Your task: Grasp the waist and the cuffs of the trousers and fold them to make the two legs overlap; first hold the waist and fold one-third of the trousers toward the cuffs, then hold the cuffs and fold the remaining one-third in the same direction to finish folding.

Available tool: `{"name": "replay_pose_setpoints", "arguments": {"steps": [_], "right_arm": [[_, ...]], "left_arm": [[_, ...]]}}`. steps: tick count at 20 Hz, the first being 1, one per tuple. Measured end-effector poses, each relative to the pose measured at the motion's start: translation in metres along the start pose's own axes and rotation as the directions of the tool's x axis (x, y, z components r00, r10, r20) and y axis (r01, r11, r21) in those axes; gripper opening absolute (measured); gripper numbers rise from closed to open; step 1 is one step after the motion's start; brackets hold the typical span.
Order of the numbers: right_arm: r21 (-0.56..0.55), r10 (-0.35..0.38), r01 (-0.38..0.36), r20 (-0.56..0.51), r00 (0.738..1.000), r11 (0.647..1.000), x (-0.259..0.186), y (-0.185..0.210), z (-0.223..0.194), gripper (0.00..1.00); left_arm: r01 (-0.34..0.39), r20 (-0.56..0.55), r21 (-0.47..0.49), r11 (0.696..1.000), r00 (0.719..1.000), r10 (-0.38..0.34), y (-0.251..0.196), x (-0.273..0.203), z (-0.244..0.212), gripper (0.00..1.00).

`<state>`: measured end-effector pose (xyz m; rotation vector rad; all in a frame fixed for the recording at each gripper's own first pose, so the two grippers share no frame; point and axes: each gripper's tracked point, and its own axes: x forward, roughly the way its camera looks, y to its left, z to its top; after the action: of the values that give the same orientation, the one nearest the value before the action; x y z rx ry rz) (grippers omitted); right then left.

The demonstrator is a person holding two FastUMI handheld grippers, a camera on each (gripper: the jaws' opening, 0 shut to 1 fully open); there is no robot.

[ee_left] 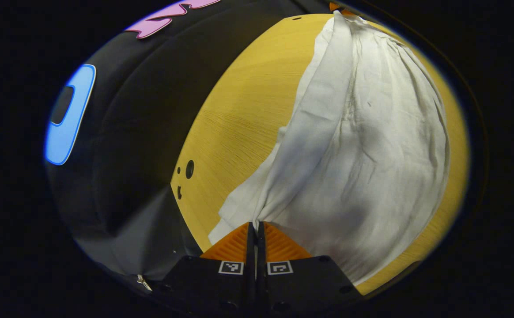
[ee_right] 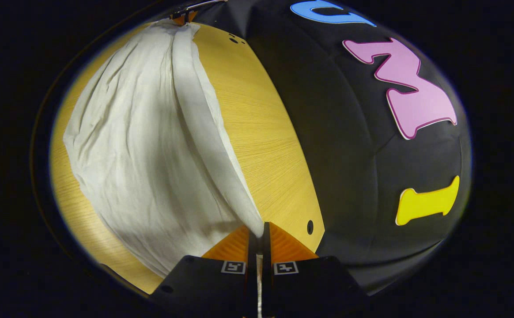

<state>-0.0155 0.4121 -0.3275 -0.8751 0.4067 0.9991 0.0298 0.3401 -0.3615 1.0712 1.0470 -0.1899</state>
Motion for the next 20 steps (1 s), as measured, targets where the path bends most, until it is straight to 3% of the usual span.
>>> {"name": "replay_pose_setpoints", "arguments": {"steps": [3,7,12,13,14,15,16,18,20], "right_arm": [[0.005,0.023,-0.023,-0.018,1.000,1.000,0.014,0.008,-0.006,0.09],[-0.003,0.077,-0.077,-0.073,0.994,0.997,0.027,0.030,-0.020,0.16],[-0.031,0.011,-0.014,-0.077,0.997,0.999,0.027,0.025,-0.019,0.27],[-0.035,-0.011,0.008,-0.072,0.997,0.999,0.026,0.019,-0.018,0.33],[-0.035,-0.029,0.027,-0.073,0.997,0.999,0.024,0.013,-0.019,0.50],[-0.030,-0.044,0.042,-0.074,0.996,0.999,0.025,0.009,-0.019,0.51],[-0.021,-0.058,0.056,-0.077,0.995,0.998,0.024,0.005,-0.020,0.73],[-0.006,-0.086,0.086,-0.080,0.993,0.996,0.019,-0.002,-0.019,0.90],[-0.001,-0.117,0.118,-0.082,0.990,0.993,0.009,-0.008,-0.020,0.95]], "left_arm": [[0.023,-0.017,0.004,1.000,1.000,-0.023,-0.007,0.009,-0.002,0.05],[0.003,-0.032,0.035,0.999,0.999,-0.001,-0.005,0.011,-0.003,0.07],[-0.069,-0.036,0.144,0.987,0.997,0.075,0.001,0.011,0.000,0.24],[-0.089,-0.031,0.167,0.982,0.995,0.095,0.003,0.012,0.001,0.32],[-0.110,-0.024,0.181,0.977,0.993,0.116,0.005,0.010,0.002,0.37],[-0.126,-0.020,0.187,0.974,0.991,0.132,0.007,0.010,0.001,0.45],[-0.148,-0.015,0.190,0.971,0.988,0.154,0.010,0.008,0.003,0.49],[-0.201,-0.001,0.209,0.957,0.979,0.206,0.024,0.004,0.007,0.65],[-0.214,0.002,0.216,0.953,0.976,0.218,0.028,0.000,0.007,0.97]]}}
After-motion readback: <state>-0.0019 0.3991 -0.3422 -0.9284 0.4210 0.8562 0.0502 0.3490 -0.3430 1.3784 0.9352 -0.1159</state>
